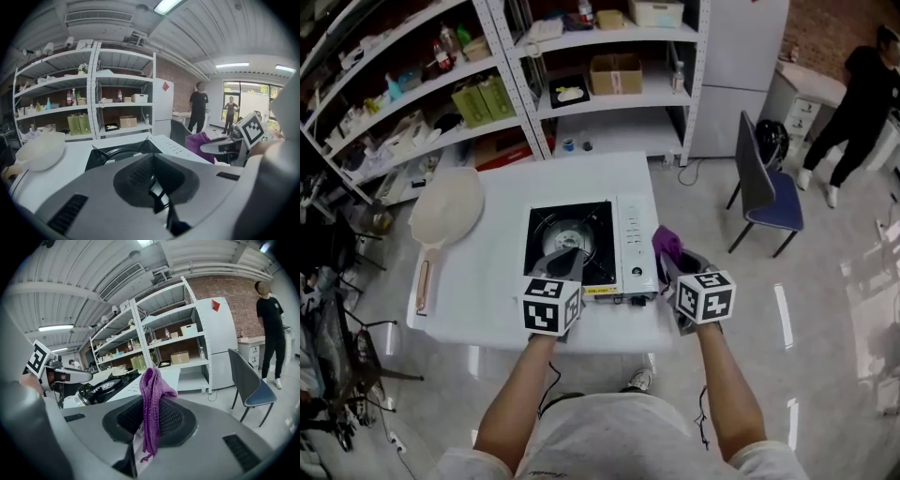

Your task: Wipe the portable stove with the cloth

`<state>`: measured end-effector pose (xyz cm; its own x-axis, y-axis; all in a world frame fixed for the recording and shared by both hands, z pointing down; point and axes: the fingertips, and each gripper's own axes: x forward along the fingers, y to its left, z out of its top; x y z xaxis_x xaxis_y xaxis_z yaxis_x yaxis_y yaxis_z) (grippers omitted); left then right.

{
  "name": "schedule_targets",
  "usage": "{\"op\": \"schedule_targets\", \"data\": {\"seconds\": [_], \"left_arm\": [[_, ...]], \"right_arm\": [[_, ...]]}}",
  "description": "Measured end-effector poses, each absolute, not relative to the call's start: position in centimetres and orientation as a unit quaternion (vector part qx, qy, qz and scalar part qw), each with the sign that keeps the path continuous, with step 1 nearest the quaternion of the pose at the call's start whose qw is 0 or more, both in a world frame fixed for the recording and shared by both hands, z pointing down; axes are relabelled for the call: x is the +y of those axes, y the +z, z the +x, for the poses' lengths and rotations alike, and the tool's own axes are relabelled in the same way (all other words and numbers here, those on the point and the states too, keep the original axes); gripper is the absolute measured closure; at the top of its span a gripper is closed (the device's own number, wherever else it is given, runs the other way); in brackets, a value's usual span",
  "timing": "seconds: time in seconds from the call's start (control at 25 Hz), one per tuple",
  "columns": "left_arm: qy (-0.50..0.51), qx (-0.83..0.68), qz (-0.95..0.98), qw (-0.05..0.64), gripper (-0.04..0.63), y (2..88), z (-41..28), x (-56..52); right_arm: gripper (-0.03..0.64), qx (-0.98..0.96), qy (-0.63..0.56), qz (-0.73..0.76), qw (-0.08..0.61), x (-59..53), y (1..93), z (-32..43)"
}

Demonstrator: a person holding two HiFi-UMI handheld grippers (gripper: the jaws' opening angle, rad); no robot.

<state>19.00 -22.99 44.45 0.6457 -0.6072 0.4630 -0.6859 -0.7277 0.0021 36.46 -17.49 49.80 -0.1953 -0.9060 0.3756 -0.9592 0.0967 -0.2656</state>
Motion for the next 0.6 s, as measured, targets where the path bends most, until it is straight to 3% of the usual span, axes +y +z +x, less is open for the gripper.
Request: {"op": "schedule_targets", "data": {"seconds": [0.6], "left_arm": [[0.209, -0.451, 0.863, 0.095, 0.591, 43.1, 15.6, -25.7]], "right_arm": [[0.555, -0.771, 0.236, 0.589, 0.060, -24.7, 49.0, 38.5]]}}
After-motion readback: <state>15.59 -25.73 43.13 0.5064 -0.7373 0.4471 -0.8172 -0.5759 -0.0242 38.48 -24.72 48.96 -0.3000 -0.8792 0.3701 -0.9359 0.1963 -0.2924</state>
